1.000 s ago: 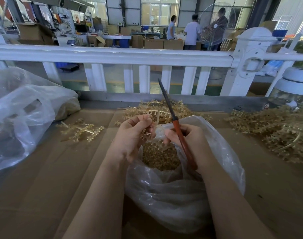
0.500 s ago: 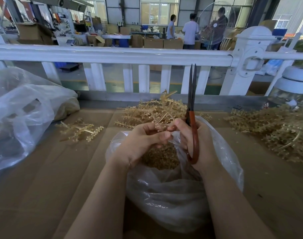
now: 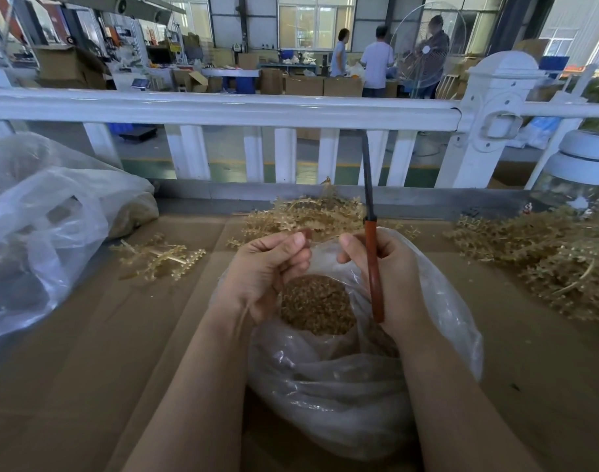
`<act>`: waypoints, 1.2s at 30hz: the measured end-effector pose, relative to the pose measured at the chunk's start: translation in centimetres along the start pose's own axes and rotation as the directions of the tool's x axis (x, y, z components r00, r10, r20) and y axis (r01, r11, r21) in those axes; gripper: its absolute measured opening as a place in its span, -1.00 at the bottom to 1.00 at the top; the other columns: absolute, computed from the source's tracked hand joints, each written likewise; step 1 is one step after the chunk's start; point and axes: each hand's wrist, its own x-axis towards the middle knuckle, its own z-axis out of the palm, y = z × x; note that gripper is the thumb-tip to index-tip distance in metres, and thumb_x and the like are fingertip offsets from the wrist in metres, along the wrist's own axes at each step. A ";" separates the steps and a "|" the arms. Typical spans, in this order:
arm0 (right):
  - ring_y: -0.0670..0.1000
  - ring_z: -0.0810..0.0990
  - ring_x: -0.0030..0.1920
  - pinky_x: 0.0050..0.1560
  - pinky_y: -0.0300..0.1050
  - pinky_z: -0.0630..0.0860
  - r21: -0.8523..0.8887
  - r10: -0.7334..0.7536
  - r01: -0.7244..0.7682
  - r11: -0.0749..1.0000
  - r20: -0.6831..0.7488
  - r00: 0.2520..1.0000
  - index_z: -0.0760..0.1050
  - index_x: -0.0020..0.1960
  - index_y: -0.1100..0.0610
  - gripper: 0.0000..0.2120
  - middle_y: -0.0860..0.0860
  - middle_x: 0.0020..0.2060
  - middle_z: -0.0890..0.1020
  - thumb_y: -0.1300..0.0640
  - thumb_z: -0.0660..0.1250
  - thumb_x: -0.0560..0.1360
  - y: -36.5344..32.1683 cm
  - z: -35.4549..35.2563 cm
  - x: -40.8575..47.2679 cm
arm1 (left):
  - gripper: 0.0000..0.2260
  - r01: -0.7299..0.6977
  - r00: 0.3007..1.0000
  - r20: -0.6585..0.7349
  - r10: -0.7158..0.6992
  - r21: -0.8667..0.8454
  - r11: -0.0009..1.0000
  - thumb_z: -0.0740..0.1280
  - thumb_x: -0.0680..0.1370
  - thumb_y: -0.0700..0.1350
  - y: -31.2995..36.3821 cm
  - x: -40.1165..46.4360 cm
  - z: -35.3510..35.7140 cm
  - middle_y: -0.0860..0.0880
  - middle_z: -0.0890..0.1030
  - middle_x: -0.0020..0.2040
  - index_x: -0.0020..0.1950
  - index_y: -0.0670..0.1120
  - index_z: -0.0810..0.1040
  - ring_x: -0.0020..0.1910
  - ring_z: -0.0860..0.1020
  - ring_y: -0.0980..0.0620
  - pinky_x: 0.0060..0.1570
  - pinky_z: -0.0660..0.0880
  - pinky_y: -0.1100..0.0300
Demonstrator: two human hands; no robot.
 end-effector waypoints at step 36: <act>-0.24 0.49 -0.16 -0.18 -0.38 0.38 -0.701 -0.159 0.247 0.669 0.190 0.969 0.60 0.11 -0.08 -0.21 -0.22 -0.12 0.66 -0.64 0.08 0.23 0.8 0.6 -0.8 | -0.89 -0.368 0.929 0.011 0.369 0.110 0.923 0.30 0.51 -0.41 0.6 -0.3 -0.3 -0.12 0.60 -0.20 -0.04 -0.24 0.52 -0.20 0.57 0.01 -0.02 0.53 0.20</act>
